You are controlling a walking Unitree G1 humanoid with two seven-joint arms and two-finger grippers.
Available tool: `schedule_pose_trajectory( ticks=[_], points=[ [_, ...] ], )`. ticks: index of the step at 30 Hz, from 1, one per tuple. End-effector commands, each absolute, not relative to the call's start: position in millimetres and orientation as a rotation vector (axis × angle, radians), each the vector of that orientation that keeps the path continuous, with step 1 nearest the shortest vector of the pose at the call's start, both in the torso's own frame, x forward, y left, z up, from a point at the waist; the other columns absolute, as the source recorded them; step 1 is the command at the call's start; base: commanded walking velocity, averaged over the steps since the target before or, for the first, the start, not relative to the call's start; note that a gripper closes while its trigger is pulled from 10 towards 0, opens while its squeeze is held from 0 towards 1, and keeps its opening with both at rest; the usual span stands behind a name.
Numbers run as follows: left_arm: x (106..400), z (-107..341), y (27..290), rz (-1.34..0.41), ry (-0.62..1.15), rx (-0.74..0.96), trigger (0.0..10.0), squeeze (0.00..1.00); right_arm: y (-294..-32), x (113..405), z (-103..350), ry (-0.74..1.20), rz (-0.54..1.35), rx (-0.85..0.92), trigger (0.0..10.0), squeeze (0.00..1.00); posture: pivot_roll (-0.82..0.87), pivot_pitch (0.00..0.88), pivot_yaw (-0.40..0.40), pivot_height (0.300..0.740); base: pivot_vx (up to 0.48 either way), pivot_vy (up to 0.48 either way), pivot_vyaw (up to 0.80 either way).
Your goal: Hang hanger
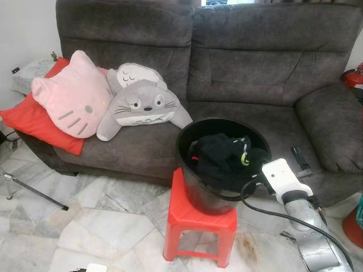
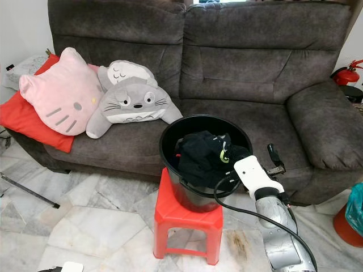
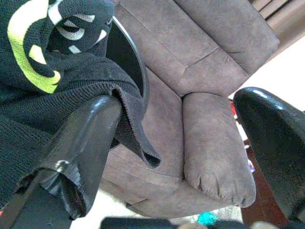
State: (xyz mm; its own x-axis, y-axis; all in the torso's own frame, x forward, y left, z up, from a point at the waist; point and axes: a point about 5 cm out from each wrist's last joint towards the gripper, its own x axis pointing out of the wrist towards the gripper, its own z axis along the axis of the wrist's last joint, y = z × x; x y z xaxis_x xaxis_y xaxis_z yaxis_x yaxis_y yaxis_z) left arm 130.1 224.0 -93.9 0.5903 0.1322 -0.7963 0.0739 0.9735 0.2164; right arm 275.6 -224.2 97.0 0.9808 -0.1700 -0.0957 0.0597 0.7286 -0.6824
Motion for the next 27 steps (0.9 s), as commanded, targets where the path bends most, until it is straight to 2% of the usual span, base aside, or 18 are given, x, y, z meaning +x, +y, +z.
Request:
schedule_pose_trajectory(
  ticks=[1,13,27],
  points=[
    [125,-96,224,0.027,0.958,0.24,10.0,0.0,-221,278,105,0.126,-0.12,-0.741,10.0,0.0,-0.17,0.0,0.009,0.74,0.0,0.0,0.0],
    [125,-96,221,0.015,0.959,0.234,10.0,0.0,-221,280,115,0.074,-0.146,-0.734,10.0,0.0,-0.17,0.0,0.01,0.74,0.0,0.0,0.0],
    [121,-97,226,0.018,0.974,0.237,10.0,0.0,-223,276,101,0.143,-0.141,-0.737,10.0,0.0,-0.17,0.0,0.013,0.74,0.0,0.0,0.0]
  ],
)
